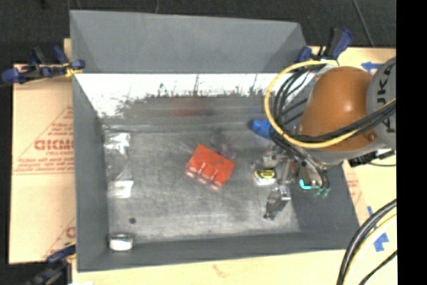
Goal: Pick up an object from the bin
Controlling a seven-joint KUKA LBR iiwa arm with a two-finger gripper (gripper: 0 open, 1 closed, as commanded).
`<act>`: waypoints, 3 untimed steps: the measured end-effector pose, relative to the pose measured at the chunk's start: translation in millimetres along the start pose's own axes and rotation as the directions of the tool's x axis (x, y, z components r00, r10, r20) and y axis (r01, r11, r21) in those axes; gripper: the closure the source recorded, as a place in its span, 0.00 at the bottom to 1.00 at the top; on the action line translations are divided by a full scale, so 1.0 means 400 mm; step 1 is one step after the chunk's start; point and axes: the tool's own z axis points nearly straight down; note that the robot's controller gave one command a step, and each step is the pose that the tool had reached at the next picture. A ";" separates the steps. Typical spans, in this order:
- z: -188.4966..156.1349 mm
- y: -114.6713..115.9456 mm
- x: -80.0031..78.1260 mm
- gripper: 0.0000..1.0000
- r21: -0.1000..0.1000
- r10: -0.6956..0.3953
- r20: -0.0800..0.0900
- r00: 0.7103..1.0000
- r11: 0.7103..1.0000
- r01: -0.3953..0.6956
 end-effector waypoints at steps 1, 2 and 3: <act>0.181 0.145 -0.118 0.00 0.001 -0.060 0.013 0.998 0.998 0.060; 0.129 0.208 -0.141 0.00 -0.003 0.193 0.010 0.981 0.981 -0.193; 0.136 0.211 -0.159 0.00 -0.005 0.303 0.012 0.953 0.953 -0.303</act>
Offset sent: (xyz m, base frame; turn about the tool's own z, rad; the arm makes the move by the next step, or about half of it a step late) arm 0.0539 0.0713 -0.0913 -0.0680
